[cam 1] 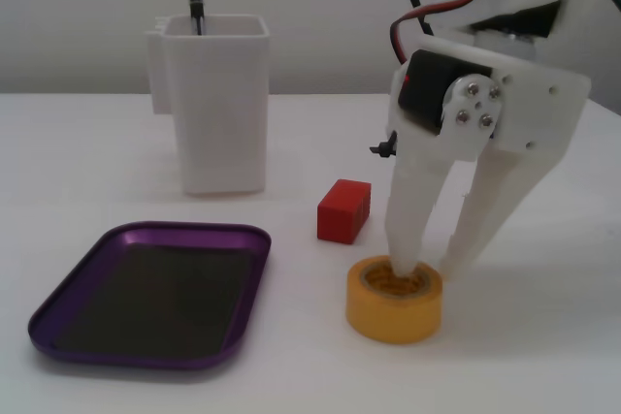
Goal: Remove the yellow tape from the box.
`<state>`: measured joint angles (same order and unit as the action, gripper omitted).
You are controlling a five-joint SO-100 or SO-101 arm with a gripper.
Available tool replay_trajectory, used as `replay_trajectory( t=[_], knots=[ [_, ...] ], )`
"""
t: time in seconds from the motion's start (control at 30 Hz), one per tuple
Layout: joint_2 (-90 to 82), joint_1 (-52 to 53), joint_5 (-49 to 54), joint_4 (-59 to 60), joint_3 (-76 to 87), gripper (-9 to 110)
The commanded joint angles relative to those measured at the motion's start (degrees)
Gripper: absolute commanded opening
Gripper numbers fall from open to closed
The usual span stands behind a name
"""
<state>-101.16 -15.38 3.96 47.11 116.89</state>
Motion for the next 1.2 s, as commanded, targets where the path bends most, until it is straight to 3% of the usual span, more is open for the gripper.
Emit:
replay_trajectory(
  t=[0.0,0.2,0.5,0.8,1.17],
  knots=[
    [-1.58,-0.35,0.26,2.11,-1.41,16],
    [-6.77,-0.26,0.26,5.45,-2.81,18],
    [-39.37,-0.18,-0.53,11.16,-0.53,18],
    [-71.46,5.71,0.00,8.53,23.38,18],
    [-97.65,14.59,-0.70,8.79,48.34,18]
  ],
)
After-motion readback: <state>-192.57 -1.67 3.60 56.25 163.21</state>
